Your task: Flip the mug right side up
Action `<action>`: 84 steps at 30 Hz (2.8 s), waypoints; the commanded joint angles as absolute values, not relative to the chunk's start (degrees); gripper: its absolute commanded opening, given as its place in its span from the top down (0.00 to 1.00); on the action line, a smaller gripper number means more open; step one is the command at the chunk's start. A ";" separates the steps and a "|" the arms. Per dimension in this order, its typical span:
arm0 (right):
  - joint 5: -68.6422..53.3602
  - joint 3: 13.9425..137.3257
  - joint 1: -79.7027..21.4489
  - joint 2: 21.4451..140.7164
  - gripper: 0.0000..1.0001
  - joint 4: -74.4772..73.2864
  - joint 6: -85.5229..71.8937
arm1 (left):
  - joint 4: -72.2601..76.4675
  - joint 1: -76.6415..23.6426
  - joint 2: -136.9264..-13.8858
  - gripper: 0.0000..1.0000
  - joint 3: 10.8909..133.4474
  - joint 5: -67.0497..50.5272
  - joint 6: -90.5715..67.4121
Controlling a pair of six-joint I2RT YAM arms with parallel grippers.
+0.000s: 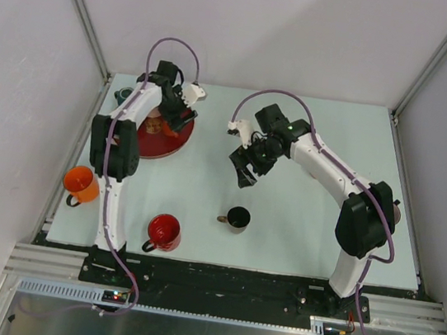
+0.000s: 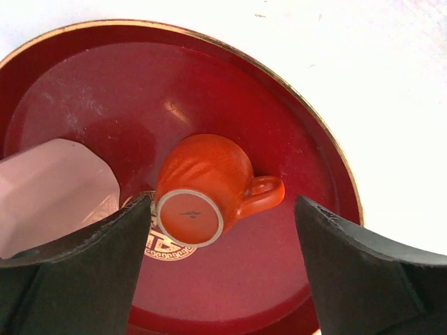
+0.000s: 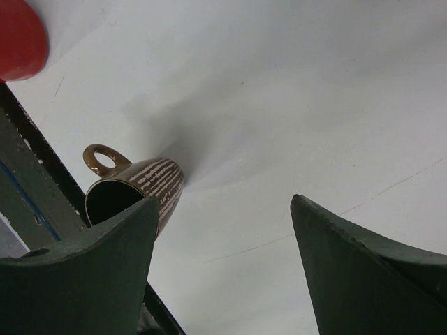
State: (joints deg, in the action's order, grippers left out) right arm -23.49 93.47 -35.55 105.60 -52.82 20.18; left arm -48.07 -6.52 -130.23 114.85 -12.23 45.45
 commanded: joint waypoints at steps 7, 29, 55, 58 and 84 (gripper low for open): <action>-24.19 95.22 -36.36 106.54 0.19 -53.25 20.84 | -51.01 -7.25 -121.82 0.01 120.43 -12.93 45.69; -23.94 90.89 -37.03 104.91 0.19 -52.28 19.59 | -65.77 -10.46 -122.40 0.24 108.46 -11.22 127.19; -25.96 92.72 -36.54 104.09 0.19 -54.50 20.64 | -64.80 -12.12 -134.80 0.98 120.14 2.91 116.30; -24.05 94.09 -36.41 103.29 0.19 -54.44 19.07 | -64.16 -12.04 -135.17 1.00 125.56 1.37 109.71; -49.54 91.63 -25.17 89.70 0.01 4.36 -21.75 | -59.39 -14.21 -114.28 1.00 148.65 -62.70 4.99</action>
State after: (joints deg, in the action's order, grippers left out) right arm -41.30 91.57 -24.25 90.02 -14.15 -11.07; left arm -60.53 -12.75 -115.68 147.61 -53.25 18.33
